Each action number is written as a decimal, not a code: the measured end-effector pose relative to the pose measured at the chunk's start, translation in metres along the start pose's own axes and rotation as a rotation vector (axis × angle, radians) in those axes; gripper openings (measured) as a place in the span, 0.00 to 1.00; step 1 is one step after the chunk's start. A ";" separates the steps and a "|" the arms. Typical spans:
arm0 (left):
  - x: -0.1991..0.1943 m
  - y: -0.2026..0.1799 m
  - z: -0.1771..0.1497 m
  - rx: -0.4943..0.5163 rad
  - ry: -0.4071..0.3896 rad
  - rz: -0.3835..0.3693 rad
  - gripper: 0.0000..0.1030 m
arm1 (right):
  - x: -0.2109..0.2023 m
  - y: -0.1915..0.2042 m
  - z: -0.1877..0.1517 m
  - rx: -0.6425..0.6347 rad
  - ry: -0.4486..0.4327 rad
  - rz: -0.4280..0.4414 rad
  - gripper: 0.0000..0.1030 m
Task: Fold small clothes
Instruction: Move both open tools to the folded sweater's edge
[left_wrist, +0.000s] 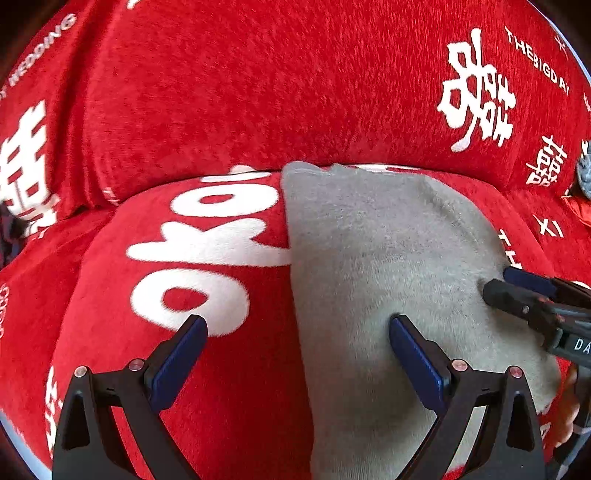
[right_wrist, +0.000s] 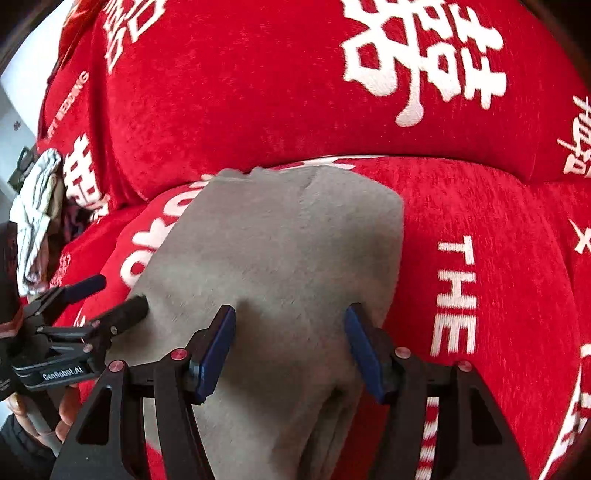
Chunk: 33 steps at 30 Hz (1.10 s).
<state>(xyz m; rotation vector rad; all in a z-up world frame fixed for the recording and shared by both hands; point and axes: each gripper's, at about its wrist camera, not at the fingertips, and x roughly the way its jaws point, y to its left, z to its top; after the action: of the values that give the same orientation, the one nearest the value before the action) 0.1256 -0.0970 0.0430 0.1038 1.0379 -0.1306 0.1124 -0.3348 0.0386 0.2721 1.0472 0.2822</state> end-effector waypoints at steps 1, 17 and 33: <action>0.005 0.000 0.002 -0.001 0.007 -0.006 1.00 | 0.002 -0.003 0.001 0.005 -0.001 0.004 0.64; -0.011 0.034 0.016 -0.046 0.031 -0.119 1.00 | -0.047 -0.034 -0.005 0.098 -0.091 0.034 0.73; 0.032 0.033 0.029 -0.221 0.224 -0.424 1.00 | -0.023 -0.069 -0.008 0.338 -0.001 0.133 0.74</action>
<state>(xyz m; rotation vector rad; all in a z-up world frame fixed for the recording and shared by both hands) 0.1721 -0.0705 0.0308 -0.3108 1.2806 -0.3943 0.1010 -0.4070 0.0289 0.6472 1.0755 0.2229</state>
